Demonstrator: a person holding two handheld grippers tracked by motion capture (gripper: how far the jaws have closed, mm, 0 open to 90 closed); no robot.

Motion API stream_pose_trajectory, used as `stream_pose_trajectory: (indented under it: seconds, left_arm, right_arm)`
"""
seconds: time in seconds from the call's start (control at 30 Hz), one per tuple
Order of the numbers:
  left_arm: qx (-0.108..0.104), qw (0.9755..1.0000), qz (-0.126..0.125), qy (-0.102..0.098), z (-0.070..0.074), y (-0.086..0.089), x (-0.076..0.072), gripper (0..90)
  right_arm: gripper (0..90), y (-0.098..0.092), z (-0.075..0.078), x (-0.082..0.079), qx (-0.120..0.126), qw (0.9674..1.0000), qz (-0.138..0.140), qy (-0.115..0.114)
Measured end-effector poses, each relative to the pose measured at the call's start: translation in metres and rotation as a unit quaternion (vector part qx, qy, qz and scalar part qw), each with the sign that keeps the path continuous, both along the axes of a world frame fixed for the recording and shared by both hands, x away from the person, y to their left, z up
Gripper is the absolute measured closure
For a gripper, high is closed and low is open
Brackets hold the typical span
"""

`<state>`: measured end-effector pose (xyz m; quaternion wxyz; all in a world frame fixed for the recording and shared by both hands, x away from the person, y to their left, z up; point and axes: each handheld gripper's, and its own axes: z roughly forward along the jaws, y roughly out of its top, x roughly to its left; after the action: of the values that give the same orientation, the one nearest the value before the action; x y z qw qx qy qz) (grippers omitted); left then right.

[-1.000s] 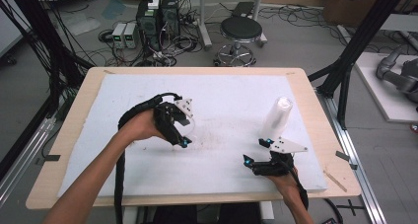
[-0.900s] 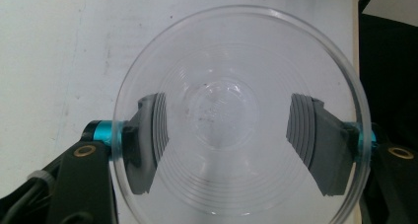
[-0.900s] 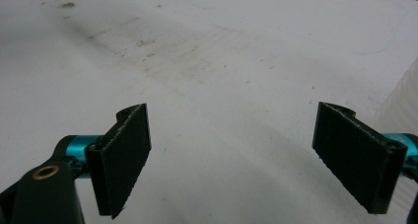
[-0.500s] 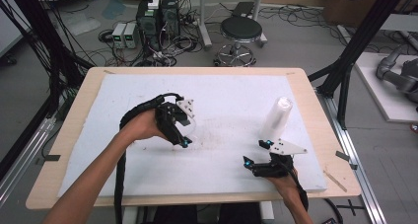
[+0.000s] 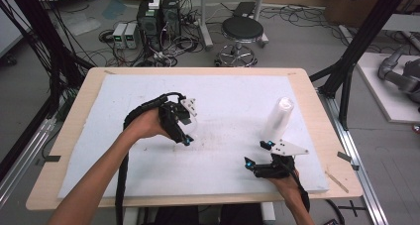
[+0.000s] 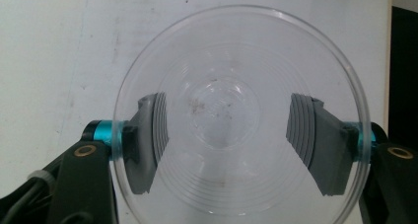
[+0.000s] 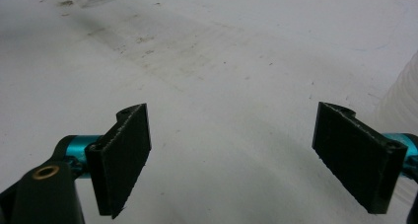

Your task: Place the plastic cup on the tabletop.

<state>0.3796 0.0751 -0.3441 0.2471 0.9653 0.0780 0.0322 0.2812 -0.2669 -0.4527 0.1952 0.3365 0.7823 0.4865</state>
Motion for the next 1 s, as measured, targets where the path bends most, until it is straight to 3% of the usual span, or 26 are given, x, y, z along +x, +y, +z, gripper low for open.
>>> stream_pose_trajectory:
  seconds: [0.57, 1.0]
  left_arm:
    - [0.034, 0.9991, 0.02, 0.016, -0.026, -0.015, 0.018, 32.0]
    - [0.056, 0.9982, 0.012, 0.019, -0.04, -0.026, 0.019, 32.2]
  right_arm:
    - [14.5, 0.0, 0.0, 0.0, -0.004, 1.0, 0.002, 0.004]
    - [14.5, 0.0, 0.0, 0.0, -0.003, 1.0, 0.002, 0.005]
